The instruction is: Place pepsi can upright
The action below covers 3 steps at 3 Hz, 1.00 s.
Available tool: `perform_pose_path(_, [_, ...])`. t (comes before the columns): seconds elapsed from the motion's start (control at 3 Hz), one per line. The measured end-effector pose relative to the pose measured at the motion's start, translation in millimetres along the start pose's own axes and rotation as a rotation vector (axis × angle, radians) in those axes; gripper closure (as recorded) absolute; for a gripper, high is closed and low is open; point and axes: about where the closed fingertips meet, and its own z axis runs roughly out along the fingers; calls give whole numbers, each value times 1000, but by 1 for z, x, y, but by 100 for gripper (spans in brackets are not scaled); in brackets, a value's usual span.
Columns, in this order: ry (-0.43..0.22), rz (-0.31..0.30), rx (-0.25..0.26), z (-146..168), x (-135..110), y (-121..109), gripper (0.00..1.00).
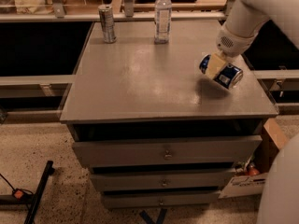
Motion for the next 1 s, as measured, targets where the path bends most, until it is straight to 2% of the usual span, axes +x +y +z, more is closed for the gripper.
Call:
perform_pose_path(0.33, [-33, -200, 71, 4, -18, -3, 100])
perform_pose_path(0.67, [-265, -268, 68, -20, -21, -32, 100])
perform_pose_path(1.0, [-508, -210, -45, -38, -7, -45, 100])
